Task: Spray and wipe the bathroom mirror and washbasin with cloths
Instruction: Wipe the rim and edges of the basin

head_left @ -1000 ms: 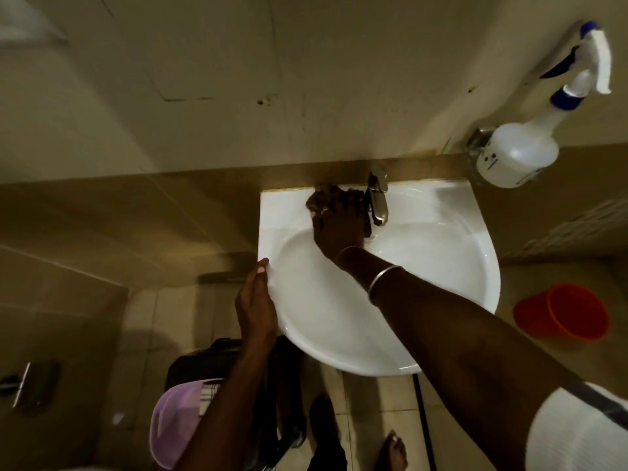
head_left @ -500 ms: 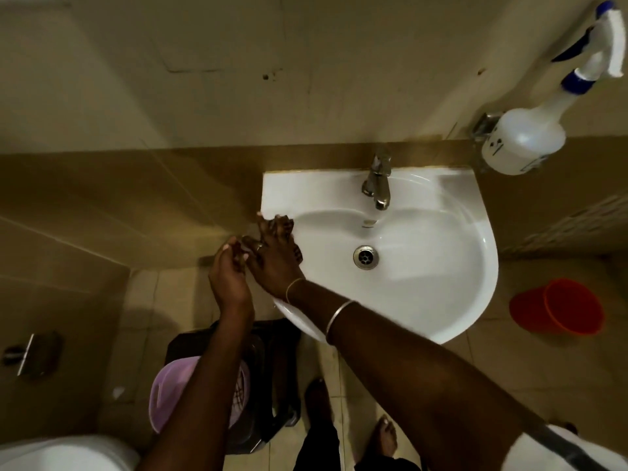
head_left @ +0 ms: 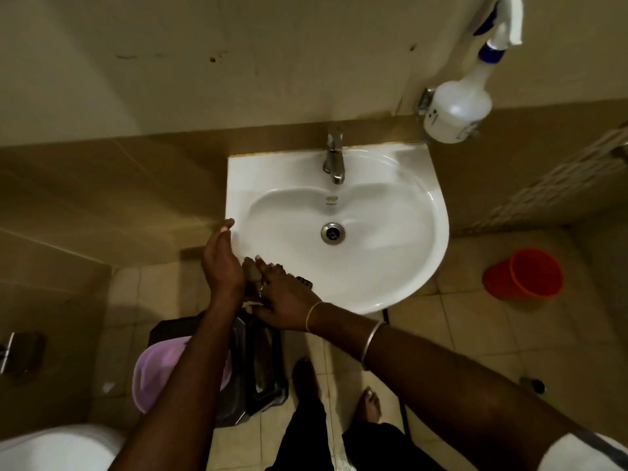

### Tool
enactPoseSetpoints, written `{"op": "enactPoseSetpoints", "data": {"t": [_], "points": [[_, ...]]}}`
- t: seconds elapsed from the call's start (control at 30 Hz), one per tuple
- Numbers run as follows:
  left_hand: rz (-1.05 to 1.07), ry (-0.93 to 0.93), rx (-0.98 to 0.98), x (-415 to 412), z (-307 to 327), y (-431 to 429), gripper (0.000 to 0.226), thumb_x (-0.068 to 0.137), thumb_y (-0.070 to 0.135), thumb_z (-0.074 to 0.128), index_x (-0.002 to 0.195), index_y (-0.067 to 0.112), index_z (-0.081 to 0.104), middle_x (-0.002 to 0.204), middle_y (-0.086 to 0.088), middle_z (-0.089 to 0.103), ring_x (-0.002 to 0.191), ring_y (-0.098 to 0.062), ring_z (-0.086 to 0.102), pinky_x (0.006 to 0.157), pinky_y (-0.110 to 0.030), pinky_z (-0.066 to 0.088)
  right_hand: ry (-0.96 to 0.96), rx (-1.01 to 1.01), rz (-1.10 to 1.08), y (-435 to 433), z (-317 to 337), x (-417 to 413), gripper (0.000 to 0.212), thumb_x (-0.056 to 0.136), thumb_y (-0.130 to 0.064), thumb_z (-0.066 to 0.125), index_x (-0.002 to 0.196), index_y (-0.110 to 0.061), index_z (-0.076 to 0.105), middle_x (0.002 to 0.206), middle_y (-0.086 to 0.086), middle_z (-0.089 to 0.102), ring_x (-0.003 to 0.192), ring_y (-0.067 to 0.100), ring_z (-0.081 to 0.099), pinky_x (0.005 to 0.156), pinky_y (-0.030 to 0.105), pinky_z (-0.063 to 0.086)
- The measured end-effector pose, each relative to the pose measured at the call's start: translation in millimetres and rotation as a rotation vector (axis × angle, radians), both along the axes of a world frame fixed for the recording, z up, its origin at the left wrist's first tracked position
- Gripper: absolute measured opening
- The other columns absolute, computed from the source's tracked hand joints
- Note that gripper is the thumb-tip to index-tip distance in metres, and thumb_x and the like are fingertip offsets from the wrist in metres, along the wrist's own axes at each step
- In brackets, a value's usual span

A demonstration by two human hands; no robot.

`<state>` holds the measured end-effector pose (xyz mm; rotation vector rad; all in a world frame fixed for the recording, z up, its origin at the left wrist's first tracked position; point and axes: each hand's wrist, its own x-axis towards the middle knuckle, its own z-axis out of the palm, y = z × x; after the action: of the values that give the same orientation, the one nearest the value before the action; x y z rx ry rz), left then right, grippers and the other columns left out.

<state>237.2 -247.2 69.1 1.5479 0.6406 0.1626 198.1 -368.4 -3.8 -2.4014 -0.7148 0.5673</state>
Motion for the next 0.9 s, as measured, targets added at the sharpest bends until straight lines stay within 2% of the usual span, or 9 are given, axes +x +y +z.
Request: {"op": "enactPoseSetpoints", "data": {"t": [0.17,0.3,0.37,0.47,0.57,0.63,0.73,0.8,0.9], "points": [[-0.089,-0.012,0.035,-18,-8,-32,0.032,0.107,0.021,0.048,0.129,0.012,0.071,0.131,0.002,0.069,0.127,-0.007,0.06,0.116,-0.031,0.043,-0.149,-0.071,0.079,-52,13,-29,0.052,0.102,-0.052,0.05,0.144,-0.022,0.057,0.164,0.023,0.028,0.133,0.042,0.049,0.101,0.049,0.048],[-0.163,-0.001,0.057,-31,-9,-60,0.033,0.108,0.021,0.048,0.13,0.011,0.07,0.134,0.001,0.068,0.127,-0.006,0.059,0.113,-0.023,0.042,-0.222,-0.195,0.103,-97,22,-44,0.058,0.102,-0.062,0.034,0.145,-0.028,0.054,0.155,0.017,0.047,0.122,0.036,0.061,0.088,0.042,0.052],[-0.261,0.016,0.109,-40,-7,-78,0.033,0.109,0.023,0.047,0.132,0.013,0.069,0.137,0.001,0.067,0.13,-0.009,0.057,0.113,-0.022,0.04,-0.247,-0.247,0.07,-119,23,-44,0.067,0.099,-0.069,0.023,0.146,-0.032,0.051,0.143,0.01,0.059,0.112,0.031,0.066,0.079,0.037,0.051],[-0.48,0.121,0.13,-56,-12,-109,0.032,0.107,0.028,0.05,0.13,0.019,0.07,0.134,0.002,0.068,0.126,-0.015,0.061,0.112,-0.031,0.044,-0.297,-0.302,0.038,-153,27,-41,0.065,0.099,-0.07,0.022,0.14,-0.032,0.055,0.116,0.003,0.072,0.095,0.03,0.071,0.066,0.034,0.045],[-0.663,0.234,0.087,-71,-17,-142,0.04,0.097,0.046,0.057,0.127,0.025,0.073,0.12,-0.002,0.075,0.11,-0.019,0.071,0.102,-0.05,0.056,-0.312,-0.341,0.051,-183,31,-36,0.067,0.099,-0.064,0.019,0.098,-0.02,0.07,0.087,0.005,0.069,0.073,0.033,0.067,0.069,0.044,0.051],[-0.767,0.211,0.146,-75,-19,-161,0.031,0.102,0.037,0.055,0.121,0.021,0.074,0.12,-0.002,0.074,0.112,-0.014,0.068,0.104,-0.045,0.054,-0.334,-0.384,0.064,-202,31,-31,0.065,0.097,-0.06,0.019,0.085,-0.018,0.067,0.079,0.007,0.066,0.068,0.032,0.064,0.068,0.044,0.05],[-0.9,0.147,0.247,-76,-21,-182,0.03,0.108,0.024,0.045,0.09,0.022,0.068,0.092,0.004,0.074,0.087,-0.008,0.065,0.086,-0.036,0.05,-0.341,-0.416,0.068,-226,30,-20,0.068,0.091,-0.059,0.016,0.079,-0.014,0.065,0.076,0.01,0.067,0.067,0.03,0.063,0.061,0.035,0.04],[-0.966,0.136,0.311,-71,-26,-194,0.029,0.109,0.025,0.045,0.1,0.021,0.072,0.096,0.008,0.074,0.093,-0.008,0.068,0.084,-0.026,0.049,-0.344,-0.444,0.072,-242,26,-11,0.067,0.091,-0.06,0.018,0.077,-0.014,0.065,0.075,0.009,0.068,0.069,0.029,0.064,0.065,0.038,0.047],[-1.035,0.114,0.376,-61,-28,-212,0.033,0.109,0.024,0.042,0.129,0.022,0.069,0.121,0.001,0.074,0.115,-0.014,0.066,0.093,-0.021,0.045,-0.345,-0.494,0.087,-263,22,2,0.065,0.09,-0.057,0.02,0.076,-0.015,0.068,0.078,0.008,0.069,0.081,0.028,0.065,0.087,0.043,0.049]]}}
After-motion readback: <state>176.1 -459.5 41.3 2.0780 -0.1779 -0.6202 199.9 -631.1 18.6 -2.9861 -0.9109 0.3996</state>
